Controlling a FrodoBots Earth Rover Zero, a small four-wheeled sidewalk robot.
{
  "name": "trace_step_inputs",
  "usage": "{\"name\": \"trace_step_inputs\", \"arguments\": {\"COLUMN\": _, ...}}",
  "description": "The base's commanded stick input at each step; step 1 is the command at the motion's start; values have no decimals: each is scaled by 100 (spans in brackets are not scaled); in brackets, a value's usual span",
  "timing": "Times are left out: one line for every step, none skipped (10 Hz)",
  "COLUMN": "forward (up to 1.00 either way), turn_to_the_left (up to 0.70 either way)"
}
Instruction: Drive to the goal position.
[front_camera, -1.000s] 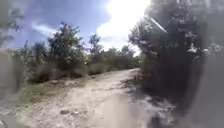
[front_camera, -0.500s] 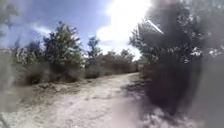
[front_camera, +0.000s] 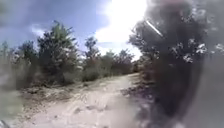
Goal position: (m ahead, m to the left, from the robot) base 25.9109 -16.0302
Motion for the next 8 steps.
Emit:
{"name": "trace_step_inputs", "arguments": {"forward": 85, "turn_to_the_left": 0}}
{"name": "trace_step_inputs", "arguments": {"forward": 85, "turn_to_the_left": 0}}
{"name": "trace_step_inputs", "arguments": {"forward": 85, "turn_to_the_left": 0}}
{"name": "trace_step_inputs", "arguments": {"forward": 85, "turn_to_the_left": 0}}
{"name": "trace_step_inputs", "arguments": {"forward": 85, "turn_to_the_left": 0}}
{"name": "trace_step_inputs", "arguments": {"forward": 85, "turn_to_the_left": 0}}
{"name": "trace_step_inputs", "arguments": {"forward": 85, "turn_to_the_left": 0}}
{"name": "trace_step_inputs", "arguments": {"forward": 85, "turn_to_the_left": 0}}
